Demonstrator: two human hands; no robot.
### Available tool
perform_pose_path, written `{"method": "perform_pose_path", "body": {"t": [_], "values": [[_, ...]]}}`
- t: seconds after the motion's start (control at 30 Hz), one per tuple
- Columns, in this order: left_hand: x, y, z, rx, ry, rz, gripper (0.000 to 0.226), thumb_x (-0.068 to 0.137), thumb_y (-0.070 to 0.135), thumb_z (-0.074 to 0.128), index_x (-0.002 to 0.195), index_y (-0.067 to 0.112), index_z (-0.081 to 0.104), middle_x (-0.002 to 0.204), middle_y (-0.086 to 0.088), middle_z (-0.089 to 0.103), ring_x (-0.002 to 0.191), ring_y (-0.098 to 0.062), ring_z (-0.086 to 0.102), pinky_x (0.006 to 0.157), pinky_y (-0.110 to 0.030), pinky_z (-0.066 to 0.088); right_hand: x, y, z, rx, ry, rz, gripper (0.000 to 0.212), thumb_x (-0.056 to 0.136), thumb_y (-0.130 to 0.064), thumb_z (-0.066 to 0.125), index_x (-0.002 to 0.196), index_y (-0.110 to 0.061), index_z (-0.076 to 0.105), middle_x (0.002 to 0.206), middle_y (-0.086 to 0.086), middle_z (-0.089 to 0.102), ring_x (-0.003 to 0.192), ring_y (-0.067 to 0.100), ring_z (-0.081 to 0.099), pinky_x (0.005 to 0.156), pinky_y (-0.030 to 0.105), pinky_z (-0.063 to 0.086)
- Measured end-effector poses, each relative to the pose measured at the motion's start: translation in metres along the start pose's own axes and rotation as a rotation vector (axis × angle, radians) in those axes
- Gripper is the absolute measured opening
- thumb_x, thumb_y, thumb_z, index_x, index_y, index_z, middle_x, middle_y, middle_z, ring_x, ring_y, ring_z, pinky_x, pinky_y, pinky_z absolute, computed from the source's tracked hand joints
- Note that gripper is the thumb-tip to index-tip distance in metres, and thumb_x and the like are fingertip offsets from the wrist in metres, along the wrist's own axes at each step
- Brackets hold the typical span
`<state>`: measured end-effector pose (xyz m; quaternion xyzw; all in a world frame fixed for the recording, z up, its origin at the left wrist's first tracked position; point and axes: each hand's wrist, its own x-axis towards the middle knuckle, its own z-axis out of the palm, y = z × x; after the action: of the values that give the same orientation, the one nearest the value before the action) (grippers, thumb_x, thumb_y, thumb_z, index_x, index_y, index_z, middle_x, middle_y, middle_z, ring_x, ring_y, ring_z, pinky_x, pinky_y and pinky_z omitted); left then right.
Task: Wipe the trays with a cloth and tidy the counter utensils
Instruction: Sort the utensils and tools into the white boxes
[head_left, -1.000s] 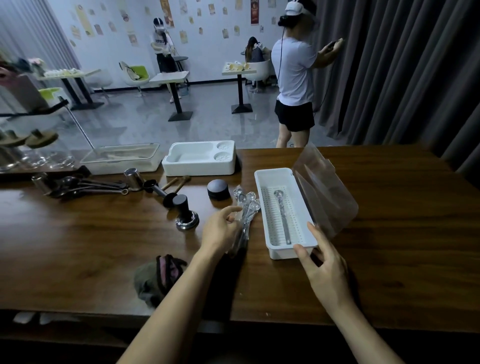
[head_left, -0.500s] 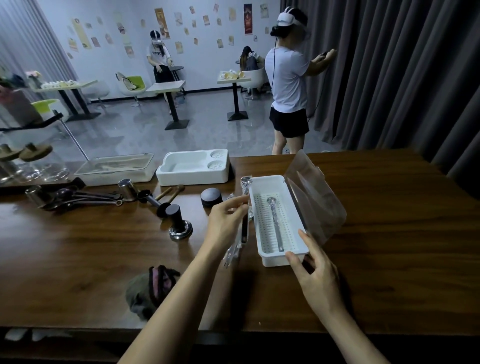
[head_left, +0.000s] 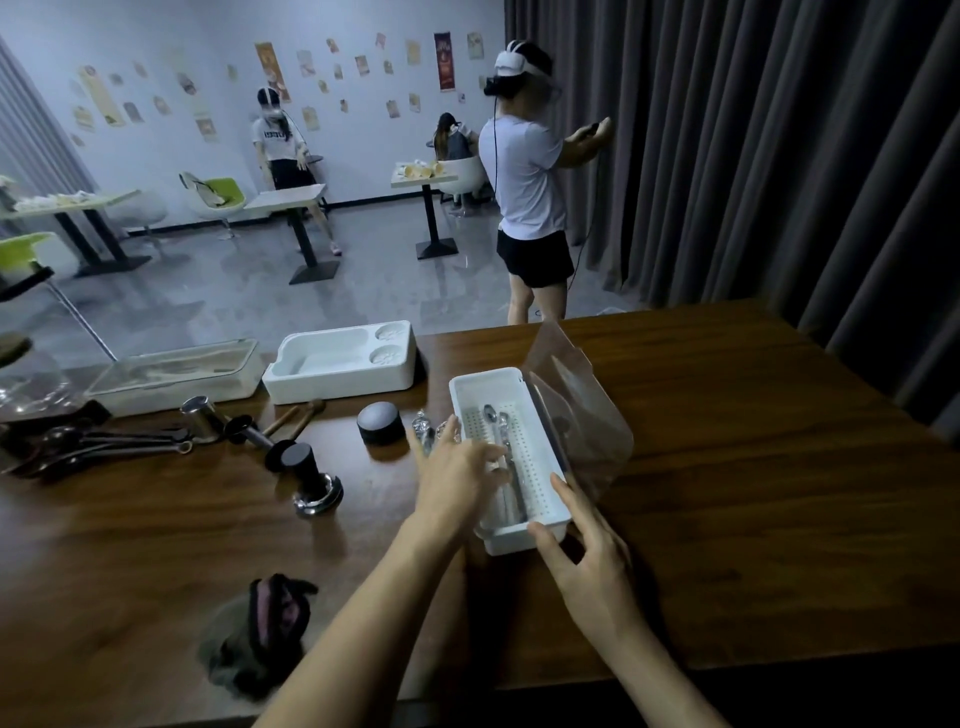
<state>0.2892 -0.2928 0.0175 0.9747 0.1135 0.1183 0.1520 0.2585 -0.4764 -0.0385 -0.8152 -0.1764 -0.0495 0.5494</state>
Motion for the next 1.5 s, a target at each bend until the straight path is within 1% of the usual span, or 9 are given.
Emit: {"method": "perform_pose_path", "body": {"t": [0.1,0.23,0.37,0.47,0.6,0.83,1.07,1.27,1.5], "values": [[0.005,-0.001,-0.001,0.113,-0.067,0.054,0.038,0.086,0.035,0.071,0.124,0.039,0.072,0.146,0.002,0.059,0.154,-0.017,0.014,0.116,-0.069,-0.015,0.000,-0.002,0.000,-0.006,-0.002,0.007,0.062,0.088,-0.052,0.061,0.146,-0.036,0.044,0.147,-0.022,0.038,0.135,-0.009,0.033,0.109,0.018,0.037],[0.004,0.001,-0.002,0.136,-0.081,0.084,0.044,0.087,0.028,0.068,0.130,0.037,0.068,0.147,-0.002,0.058,0.156,-0.022,0.008,0.116,-0.071,-0.013,0.000,-0.002,-0.001,-0.011,-0.003,0.008,0.063,0.088,-0.054,0.059,0.147,-0.035,0.043,0.148,-0.019,0.040,0.138,-0.001,0.036,0.111,0.029,0.041],[0.002,-0.008,0.004,-0.086,0.031,0.050,0.035,0.097,0.051,0.059,0.129,0.039,0.067,0.145,0.009,0.059,0.153,-0.026,0.025,0.124,-0.057,0.010,0.001,0.002,0.000,-0.016,0.011,-0.001,0.066,0.088,-0.063,0.057,0.147,-0.036,0.045,0.152,-0.014,0.042,0.141,0.000,0.035,0.113,0.033,0.041],[-0.012,-0.030,0.001,-0.508,0.283,-0.081,0.027,0.100,0.029,0.062,0.125,0.026,0.072,0.130,0.004,0.069,0.129,-0.016,0.057,0.107,-0.027,0.039,0.001,0.003,0.000,-0.031,0.019,-0.011,0.069,0.084,-0.068,0.053,0.145,-0.037,0.046,0.153,-0.013,0.043,0.140,-0.004,0.033,0.112,0.028,0.038],[-0.030,-0.064,0.000,-0.441,0.209,-0.259,0.032,0.097,0.023,0.062,0.127,0.030,0.070,0.127,0.004,0.068,0.108,-0.015,0.067,0.094,-0.033,0.051,0.001,-0.003,-0.002,-0.019,0.020,-0.017,0.060,0.089,-0.059,0.062,0.143,-0.039,0.046,0.152,-0.013,0.042,0.138,-0.004,0.035,0.111,0.026,0.038],[-0.033,-0.069,0.000,-0.345,0.079,-0.256,0.039,0.093,0.033,0.068,0.131,0.031,0.069,0.127,0.000,0.071,0.114,-0.018,0.067,0.082,-0.024,0.044,0.000,0.000,-0.002,0.010,0.007,-0.003,0.064,0.086,-0.056,0.061,0.145,-0.037,0.047,0.153,-0.013,0.042,0.140,0.002,0.038,0.109,0.043,0.045],[-0.033,-0.072,0.011,-0.252,0.101,-0.237,0.046,0.088,0.039,0.070,0.133,0.034,0.065,0.114,0.001,0.059,0.103,-0.022,0.064,0.085,-0.036,0.052,-0.001,-0.003,-0.002,0.013,0.009,-0.005,0.063,0.086,-0.054,0.061,0.145,-0.037,0.046,0.153,-0.009,0.043,0.140,0.004,0.038,0.109,0.044,0.045],[-0.041,-0.067,0.015,-0.199,0.193,-0.117,0.030,0.094,0.036,0.069,0.123,0.029,0.070,0.109,0.005,0.061,0.098,-0.017,0.061,0.075,-0.028,0.043,-0.002,-0.005,-0.003,0.021,0.008,-0.002,0.064,0.086,-0.053,0.061,0.145,-0.035,0.047,0.153,-0.009,0.043,0.140,0.005,0.039,0.109,0.044,0.045],[-0.034,-0.064,0.015,-0.177,0.116,-0.074,0.039,0.093,0.031,0.070,0.132,0.030,0.066,0.104,0.003,0.061,0.096,-0.022,0.063,0.079,-0.036,0.051,-0.002,-0.008,-0.003,0.016,-0.002,0.007,0.066,0.085,-0.055,0.060,0.146,-0.035,0.045,0.154,-0.009,0.042,0.140,0.007,0.040,0.109,0.043,0.045]]}}
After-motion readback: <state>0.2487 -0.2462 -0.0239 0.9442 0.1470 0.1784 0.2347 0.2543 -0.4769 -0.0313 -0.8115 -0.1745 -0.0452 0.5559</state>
